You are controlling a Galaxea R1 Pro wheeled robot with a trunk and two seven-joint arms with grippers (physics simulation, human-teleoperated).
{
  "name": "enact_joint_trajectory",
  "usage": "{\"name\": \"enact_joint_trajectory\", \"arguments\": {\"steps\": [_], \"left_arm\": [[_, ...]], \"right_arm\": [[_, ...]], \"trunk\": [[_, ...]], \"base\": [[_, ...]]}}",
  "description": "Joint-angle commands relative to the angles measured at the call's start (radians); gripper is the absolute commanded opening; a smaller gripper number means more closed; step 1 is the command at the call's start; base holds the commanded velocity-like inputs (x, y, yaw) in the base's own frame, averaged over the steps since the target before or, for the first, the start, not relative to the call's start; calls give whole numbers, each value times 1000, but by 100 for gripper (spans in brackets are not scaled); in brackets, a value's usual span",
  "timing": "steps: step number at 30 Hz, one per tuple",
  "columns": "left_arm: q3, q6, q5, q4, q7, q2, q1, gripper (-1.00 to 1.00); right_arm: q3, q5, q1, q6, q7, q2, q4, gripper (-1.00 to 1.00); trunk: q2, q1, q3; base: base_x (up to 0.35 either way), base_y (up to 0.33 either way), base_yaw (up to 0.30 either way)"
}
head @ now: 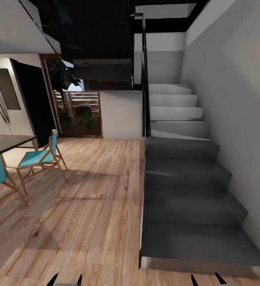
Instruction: Put the three can of soda from the living room inside the tash can in the kitchen.
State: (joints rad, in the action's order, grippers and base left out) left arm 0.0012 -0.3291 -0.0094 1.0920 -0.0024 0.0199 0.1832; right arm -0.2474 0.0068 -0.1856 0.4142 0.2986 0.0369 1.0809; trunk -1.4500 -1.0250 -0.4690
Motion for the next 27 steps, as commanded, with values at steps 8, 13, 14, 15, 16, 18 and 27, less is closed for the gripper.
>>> {"name": "enact_joint_trajectory", "arguments": {"steps": [8, 13, 14, 15, 16, 18, 27], "left_arm": [[-1, 0, 0, -10, 1, 0, -1, 100], [-1, 0, 0, -12, 1, 0, 0, 100], [-1, -1, 0, -13, 1, 0, 0, 100], [-1, -1, 0, -13, 1, 0, 0, 100], [-1, -1, 0, -13, 1, 0, 0, 100], [-1, 0, 0, -13, 1, 0, -1, 100], [-1, -1, 0, -14, 1, 0, -1, 100]], "right_arm": [[2, 1, 0, 0, -10, 0, -2, 100], [2, 1, 0, 0, -11, 0, -3, 100], [2, 1, 0, 0, -11, 0, -3, 100], [2, 1, 0, 0, -11, 0, -4, 100], [2, 1, 0, 0, -11, 0, -4, 100], [2, 1, 0, 0, -12, 0, -5, 100], [2, 1, 0, 0, -12, 0, -10, 100]], "trunk": [[0, 0, 0], [0, 0, 0], [0, 0, 0], [0, 0, 0], [0, 0, 0], [0, 0, 0], [0, 0, 0]], "base": [[0, 0, 245], [0, 0, 247], [0, 0, 247], [0, 0, 247], [0, 0, 247], [0, 0, 247], [0, 0, 235]]}}
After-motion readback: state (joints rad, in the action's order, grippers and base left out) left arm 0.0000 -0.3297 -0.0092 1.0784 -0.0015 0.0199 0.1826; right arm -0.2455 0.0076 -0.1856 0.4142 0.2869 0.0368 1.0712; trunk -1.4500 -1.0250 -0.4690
